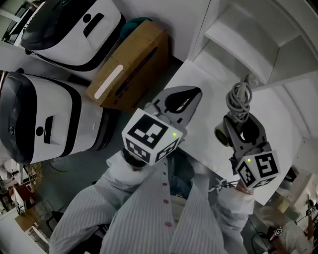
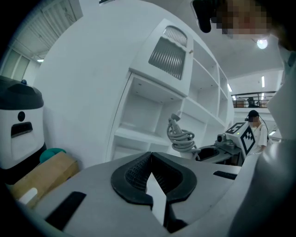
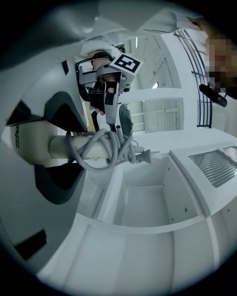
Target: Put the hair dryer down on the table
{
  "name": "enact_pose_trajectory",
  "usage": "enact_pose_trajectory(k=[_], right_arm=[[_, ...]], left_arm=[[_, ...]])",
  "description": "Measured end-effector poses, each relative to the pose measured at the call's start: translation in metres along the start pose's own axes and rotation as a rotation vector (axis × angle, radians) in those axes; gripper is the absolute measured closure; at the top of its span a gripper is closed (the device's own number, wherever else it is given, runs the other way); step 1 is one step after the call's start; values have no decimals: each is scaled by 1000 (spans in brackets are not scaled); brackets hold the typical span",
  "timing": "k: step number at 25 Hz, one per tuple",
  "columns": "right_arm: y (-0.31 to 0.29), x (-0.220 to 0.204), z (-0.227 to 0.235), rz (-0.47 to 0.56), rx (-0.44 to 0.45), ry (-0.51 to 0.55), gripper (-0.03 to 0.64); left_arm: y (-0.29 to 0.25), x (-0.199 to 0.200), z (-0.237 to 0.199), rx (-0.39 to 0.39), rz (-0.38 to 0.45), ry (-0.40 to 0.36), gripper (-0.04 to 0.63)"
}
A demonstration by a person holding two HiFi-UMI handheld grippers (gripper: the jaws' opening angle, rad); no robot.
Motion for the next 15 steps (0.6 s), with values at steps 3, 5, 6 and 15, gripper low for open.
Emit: enact_pose_trajectory(k=[3, 5, 6, 15], right_arm=[[-16, -14, -4, -38, 12, -4, 413], [-24, -25, -7, -64, 20, -14, 413], [-28, -31, -6, -76, 21, -18, 413], [-59, -81, -6, -155, 21, -71, 413]], left_arm=[[-1, -14, -12, -1, -28, 17, 586], [-3, -23, -17, -1, -48, 23, 586], [-5, -26, -19, 0, -54, 25, 586], [-23, -64, -41, 21, -125, 45, 586]])
Point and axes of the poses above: the fingertips, and each gripper's own axes: y backward along the fingers, z to its right, x out of its top, the point moved 2 cm from there along y, backward along the fingers, and after that the axes turned 8 degrees about y, right-handed, at the moved point
